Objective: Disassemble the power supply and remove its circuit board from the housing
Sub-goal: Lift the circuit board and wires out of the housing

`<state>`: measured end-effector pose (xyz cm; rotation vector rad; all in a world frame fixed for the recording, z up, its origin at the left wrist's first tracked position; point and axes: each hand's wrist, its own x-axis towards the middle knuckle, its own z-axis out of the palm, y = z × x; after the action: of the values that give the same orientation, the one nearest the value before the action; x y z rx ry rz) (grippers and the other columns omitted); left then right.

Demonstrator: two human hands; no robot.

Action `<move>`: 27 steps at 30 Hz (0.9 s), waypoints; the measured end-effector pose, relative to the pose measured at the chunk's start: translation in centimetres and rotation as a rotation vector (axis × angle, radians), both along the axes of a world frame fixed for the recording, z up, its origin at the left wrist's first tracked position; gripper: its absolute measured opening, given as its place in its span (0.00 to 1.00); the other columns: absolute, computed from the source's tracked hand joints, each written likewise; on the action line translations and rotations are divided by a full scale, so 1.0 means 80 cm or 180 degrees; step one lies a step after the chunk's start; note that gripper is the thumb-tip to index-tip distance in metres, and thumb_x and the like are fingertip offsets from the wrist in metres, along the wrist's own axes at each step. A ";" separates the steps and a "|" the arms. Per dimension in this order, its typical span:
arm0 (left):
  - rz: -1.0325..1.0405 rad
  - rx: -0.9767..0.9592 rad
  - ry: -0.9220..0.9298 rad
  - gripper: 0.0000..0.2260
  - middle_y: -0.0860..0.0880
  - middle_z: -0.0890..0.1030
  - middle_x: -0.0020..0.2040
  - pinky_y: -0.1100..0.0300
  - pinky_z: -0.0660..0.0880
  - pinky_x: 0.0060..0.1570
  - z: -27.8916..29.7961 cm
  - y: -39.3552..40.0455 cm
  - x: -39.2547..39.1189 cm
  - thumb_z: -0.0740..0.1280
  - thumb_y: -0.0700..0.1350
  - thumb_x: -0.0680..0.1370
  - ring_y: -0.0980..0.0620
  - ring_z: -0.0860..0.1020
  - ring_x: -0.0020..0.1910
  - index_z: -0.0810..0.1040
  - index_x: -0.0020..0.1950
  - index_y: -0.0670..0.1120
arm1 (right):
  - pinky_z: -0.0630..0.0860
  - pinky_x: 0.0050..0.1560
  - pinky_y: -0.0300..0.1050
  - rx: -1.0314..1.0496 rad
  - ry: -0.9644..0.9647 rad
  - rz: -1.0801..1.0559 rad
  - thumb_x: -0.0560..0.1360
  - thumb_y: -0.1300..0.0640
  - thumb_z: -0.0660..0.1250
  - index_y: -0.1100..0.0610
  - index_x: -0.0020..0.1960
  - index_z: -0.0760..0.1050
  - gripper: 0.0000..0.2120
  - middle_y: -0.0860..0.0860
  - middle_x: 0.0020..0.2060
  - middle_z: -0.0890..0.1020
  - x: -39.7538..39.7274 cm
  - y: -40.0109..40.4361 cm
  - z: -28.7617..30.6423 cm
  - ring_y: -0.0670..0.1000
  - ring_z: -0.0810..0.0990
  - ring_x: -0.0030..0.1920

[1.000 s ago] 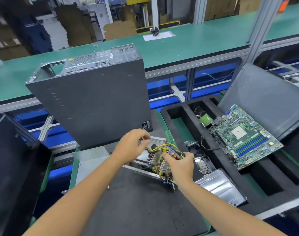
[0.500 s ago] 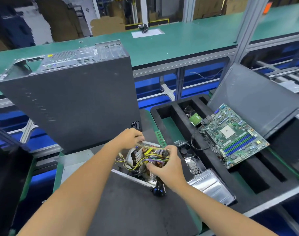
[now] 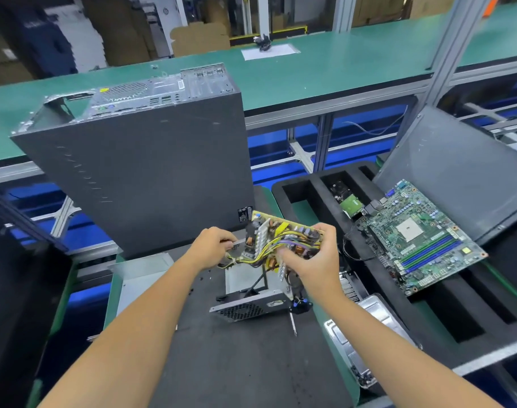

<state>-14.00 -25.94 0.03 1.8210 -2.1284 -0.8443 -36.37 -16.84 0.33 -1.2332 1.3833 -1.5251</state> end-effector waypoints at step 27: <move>-0.0500 -0.0884 0.0385 0.08 0.48 0.83 0.42 0.54 0.74 0.42 0.012 0.099 -0.093 0.64 0.47 0.79 0.47 0.78 0.42 0.81 0.50 0.46 | 0.82 0.40 0.60 0.1424 -0.1909 -0.0369 0.55 0.50 0.80 0.55 0.52 0.69 0.31 0.60 0.49 0.81 -0.006 -0.043 0.001 0.58 0.85 0.43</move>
<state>-21.42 -18.03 1.00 1.4468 -2.2051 -0.6343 -36.87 -20.29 0.37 -0.3813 1.2925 -1.3965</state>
